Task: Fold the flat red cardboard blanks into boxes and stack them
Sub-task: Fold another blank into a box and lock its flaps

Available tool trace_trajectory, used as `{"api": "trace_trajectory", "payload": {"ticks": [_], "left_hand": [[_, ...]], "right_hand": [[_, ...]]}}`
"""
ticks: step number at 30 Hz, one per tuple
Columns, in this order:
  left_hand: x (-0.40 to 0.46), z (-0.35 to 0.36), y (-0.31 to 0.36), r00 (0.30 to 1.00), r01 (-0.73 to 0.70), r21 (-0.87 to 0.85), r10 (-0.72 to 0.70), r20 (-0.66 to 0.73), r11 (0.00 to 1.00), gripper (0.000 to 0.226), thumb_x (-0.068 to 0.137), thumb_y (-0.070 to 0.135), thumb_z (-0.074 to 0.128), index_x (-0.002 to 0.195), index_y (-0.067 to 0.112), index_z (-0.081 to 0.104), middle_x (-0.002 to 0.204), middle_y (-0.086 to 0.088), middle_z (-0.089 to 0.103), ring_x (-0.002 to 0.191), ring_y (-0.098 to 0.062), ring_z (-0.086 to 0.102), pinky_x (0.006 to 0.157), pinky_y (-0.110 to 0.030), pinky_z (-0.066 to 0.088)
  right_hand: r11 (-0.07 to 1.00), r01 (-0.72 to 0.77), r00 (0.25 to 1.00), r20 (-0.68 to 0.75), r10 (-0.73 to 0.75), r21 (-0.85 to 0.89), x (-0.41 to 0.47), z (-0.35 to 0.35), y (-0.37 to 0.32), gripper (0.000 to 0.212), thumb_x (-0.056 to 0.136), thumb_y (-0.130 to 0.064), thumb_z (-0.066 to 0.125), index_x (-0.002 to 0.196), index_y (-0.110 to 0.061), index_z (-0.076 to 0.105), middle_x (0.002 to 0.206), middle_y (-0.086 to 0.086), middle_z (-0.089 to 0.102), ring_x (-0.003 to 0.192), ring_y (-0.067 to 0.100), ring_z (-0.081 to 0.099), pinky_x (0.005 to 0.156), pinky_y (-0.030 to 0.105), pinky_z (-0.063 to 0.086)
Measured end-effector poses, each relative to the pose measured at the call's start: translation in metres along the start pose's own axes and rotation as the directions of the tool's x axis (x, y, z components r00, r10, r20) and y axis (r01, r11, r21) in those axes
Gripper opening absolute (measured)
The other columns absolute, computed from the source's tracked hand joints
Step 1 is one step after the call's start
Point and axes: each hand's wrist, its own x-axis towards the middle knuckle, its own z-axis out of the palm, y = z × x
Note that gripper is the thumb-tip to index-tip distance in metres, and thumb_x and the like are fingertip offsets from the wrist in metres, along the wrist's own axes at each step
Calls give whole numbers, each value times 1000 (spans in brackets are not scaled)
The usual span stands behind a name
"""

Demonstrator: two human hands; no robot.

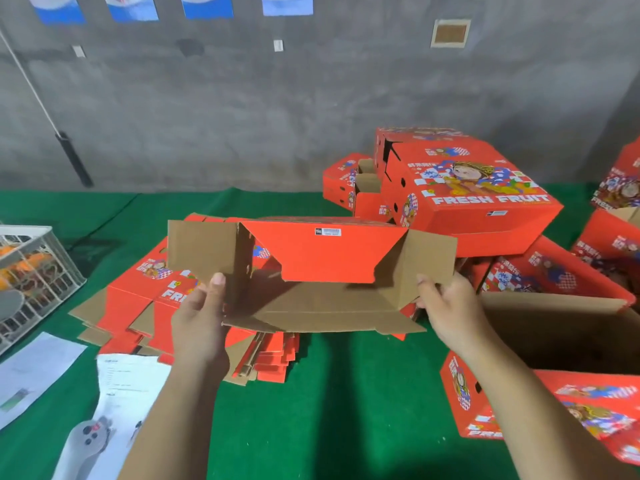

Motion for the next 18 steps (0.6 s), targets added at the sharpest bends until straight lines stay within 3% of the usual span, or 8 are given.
{"api": "trace_trajectory", "payload": {"ticks": [3, 5, 6, 8, 10, 13, 15, 18], "left_hand": [[-6, 4, 10, 985, -158, -18, 156, -74, 987, 29, 93, 44, 66, 73, 26, 75, 75, 3, 70, 77, -19, 55, 75, -36, 41], [-11, 6, 20, 978, -196, -53, 192, -80, 979, 26, 96, 37, 65, 76, 25, 77, 75, 7, 72, 74, -15, 59, 73, -34, 43], [-12, 8, 25, 979, -194, -70, 188, -83, 978, 26, 98, 32, 65, 77, 24, 77, 77, 7, 74, 74, -14, 61, 72, -32, 46], [-14, 13, 34, 982, -175, -84, 168, -88, 981, 27, 101, 27, 64, 79, 22, 78, 79, 7, 75, 73, -11, 67, 68, -28, 53], [-16, 19, 41, 985, -158, -102, 149, -84, 982, 23, 102, 24, 63, 84, 20, 77, 80, 8, 76, 71, -8, 70, 63, -24, 57], [-17, 27, 50, 978, -208, -105, 204, -41, 973, 30, 103, 17, 57, 79, 24, 75, 70, 12, 71, 59, -4, 64, 52, -17, 51], [-16, 31, 51, 970, -245, -82, 243, -34, 966, 40, 99, 13, 54, 69, 30, 72, 58, 14, 61, 47, -2, 55, 45, -13, 42], [-10, 40, 39, 968, -249, 26, 249, -33, 968, 25, 90, 15, 52, 72, 28, 62, 56, 12, 55, 45, -5, 49, 42, -15, 38]], "right_hand": [[997, 0, 994, -105, 9, 83, -3, 1, -6, 32, 86, -55, 48, 92, -31, 68, 85, -16, 72, 83, 9, 70, 80, 34, 57], [981, 61, 977, -213, -21, 186, -5, -6, -19, 33, 85, -44, 52, 75, -16, 66, 71, -8, 69, 67, 4, 65, 59, 17, 49], [970, 100, 968, -247, -43, 223, -5, -11, -25, 39, 85, -42, 52, 68, -8, 62, 66, 1, 66, 61, 9, 63, 50, 17, 43], [940, 182, 953, -289, -95, 290, -6, -20, -33, 45, 88, -38, 52, 63, -1, 55, 61, 11, 59, 61, 24, 60, 51, 29, 38], [895, 235, 936, -337, -102, 380, -7, -29, -40, 40, 90, -34, 54, 68, -1, 53, 61, 7, 54, 64, 26, 55, 56, 34, 35], [811, 273, 929, -361, -83, 517, -10, -37, -45, 29, 89, -34, 55, 77, -8, 61, 70, 4, 55, 71, 20, 51, 64, 33, 36], [729, 268, 943, -328, -63, 630, -9, -40, -46, 21, 90, -31, 55, 83, -21, 73, 73, -11, 63, 71, 8, 58, 63, 23, 45], [781, 142, 964, -265, 31, 608, -6, -39, -39, 21, 87, -29, 56, 74, -26, 71, 64, -14, 60, 60, 2, 53, 55, 18, 42]]}}
